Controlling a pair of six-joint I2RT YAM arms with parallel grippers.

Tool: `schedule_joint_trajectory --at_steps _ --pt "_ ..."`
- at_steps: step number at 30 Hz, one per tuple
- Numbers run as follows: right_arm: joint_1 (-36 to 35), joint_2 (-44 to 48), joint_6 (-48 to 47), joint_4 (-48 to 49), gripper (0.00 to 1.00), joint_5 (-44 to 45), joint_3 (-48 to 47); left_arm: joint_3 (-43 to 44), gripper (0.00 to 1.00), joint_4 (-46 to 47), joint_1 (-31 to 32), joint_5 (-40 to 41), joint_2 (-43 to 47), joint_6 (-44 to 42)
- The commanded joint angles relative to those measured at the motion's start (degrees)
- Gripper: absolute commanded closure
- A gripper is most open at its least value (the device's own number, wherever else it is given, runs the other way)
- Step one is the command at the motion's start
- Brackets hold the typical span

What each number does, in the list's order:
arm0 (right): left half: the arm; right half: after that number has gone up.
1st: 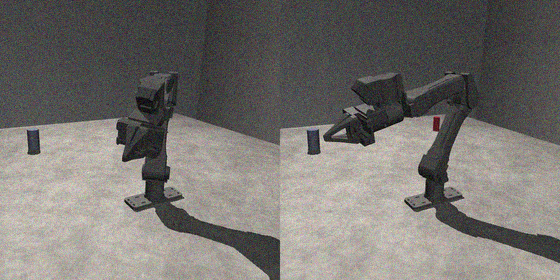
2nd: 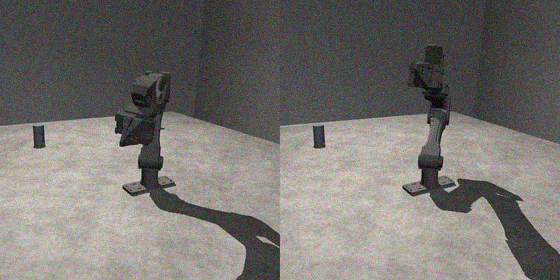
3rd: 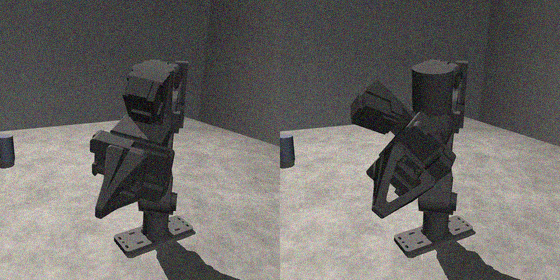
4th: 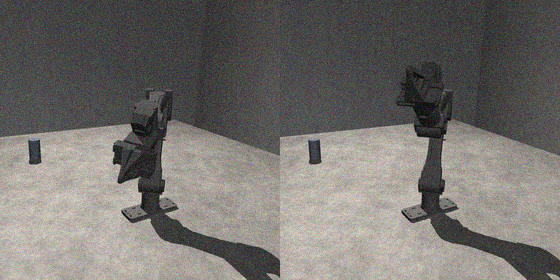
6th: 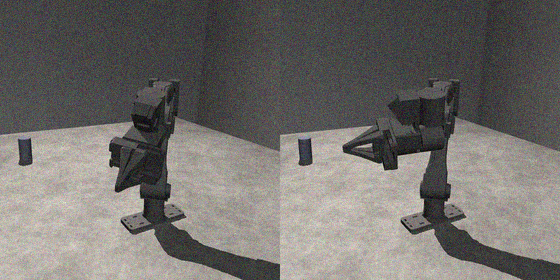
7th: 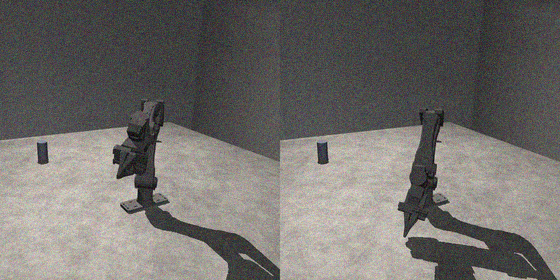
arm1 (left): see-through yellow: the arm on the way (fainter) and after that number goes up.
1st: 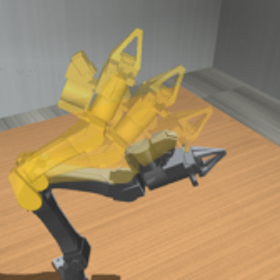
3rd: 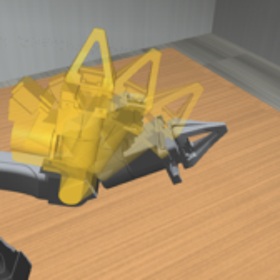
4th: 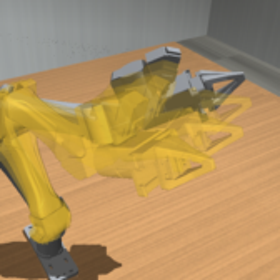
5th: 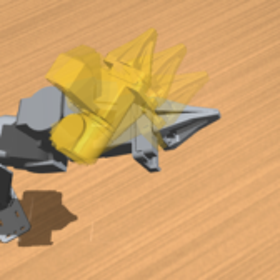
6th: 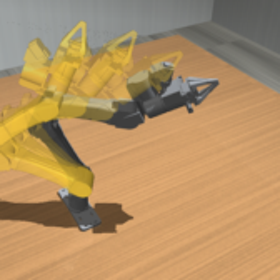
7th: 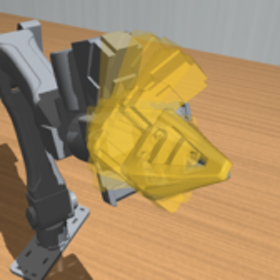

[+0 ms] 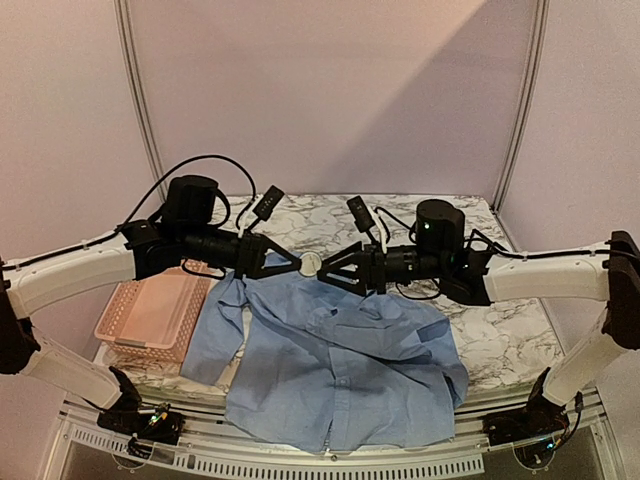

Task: Remove the brooch from the garment
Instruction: Close the brooch securely.

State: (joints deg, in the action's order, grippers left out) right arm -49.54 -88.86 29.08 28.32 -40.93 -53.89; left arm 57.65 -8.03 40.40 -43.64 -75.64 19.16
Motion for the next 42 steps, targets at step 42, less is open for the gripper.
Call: schedule_joint_trajectory --at_steps 42 --pt "-4.7 -0.3 0.0 10.1 0.57 9.3 1.4 -1.6 1.00 8.2 0.4 -8.6 1.9 2.3"
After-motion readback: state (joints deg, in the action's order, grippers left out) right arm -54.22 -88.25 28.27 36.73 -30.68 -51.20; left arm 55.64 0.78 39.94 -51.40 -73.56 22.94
